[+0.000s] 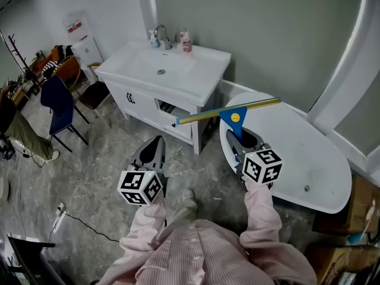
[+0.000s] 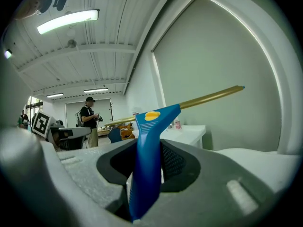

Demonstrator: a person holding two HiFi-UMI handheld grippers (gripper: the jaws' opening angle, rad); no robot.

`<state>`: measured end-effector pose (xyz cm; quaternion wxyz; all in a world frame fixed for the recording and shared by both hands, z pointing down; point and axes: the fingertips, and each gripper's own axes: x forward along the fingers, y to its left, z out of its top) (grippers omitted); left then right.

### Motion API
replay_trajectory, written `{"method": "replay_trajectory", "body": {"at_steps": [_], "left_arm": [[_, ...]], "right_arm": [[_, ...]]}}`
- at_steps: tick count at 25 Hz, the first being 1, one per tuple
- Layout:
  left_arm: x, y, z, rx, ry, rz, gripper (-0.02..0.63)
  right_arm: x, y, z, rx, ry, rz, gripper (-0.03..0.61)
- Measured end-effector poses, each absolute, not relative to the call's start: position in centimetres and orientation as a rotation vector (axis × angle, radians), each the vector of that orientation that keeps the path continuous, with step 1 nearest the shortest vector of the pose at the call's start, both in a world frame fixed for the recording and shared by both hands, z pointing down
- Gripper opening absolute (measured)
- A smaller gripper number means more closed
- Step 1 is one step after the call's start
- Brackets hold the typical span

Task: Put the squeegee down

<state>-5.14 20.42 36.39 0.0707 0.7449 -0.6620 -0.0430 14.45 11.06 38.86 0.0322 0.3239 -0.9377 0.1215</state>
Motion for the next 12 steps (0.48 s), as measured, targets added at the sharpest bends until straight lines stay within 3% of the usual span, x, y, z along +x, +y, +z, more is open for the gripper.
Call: {"method": "replay_trajectory", "body": {"at_steps": [12], "left_arm": [[-12.1,8.5,38.6,2.204,-1.931,-0.127,0.002]], "right_arm": [[7.1,-0.7,41.5,0.978,-2.806,0.442,0.127]]}}
